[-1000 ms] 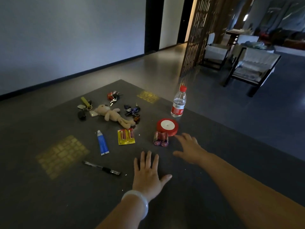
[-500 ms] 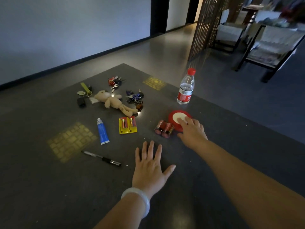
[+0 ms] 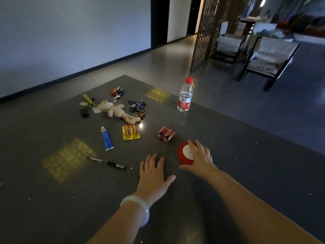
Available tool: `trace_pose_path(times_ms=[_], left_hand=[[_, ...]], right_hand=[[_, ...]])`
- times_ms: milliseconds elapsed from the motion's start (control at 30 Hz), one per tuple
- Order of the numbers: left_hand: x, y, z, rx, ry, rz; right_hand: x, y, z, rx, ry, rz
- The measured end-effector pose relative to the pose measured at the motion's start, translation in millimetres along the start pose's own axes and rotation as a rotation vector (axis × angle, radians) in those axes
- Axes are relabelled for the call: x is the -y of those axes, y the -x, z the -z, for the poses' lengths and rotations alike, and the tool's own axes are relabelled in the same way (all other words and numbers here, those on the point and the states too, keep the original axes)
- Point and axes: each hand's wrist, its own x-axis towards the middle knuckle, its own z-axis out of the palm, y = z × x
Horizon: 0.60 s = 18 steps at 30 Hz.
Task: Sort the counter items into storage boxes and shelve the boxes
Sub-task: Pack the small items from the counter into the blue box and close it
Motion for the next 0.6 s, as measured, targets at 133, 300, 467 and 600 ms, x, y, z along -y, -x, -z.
trace_pose_path(times_ms=[133,300,467,600], left_hand=[[-4,26,-1,0.006,0.015,-0.001],[-23,41,18,0.087,0.192,-0.014],[-79,68,27,0.302,0.714,0.016],[-128,97,28,0.265,0.765,-0.062]], right_hand=[[2,24,-4,-0.006,0.039,-0.011],[-13,87,-6,0.106,-0.023,-0.037],[-35,163,4,0.017,-0.283,-0.086],[-55,219,23,-0.11,-0.317,-0.106]])
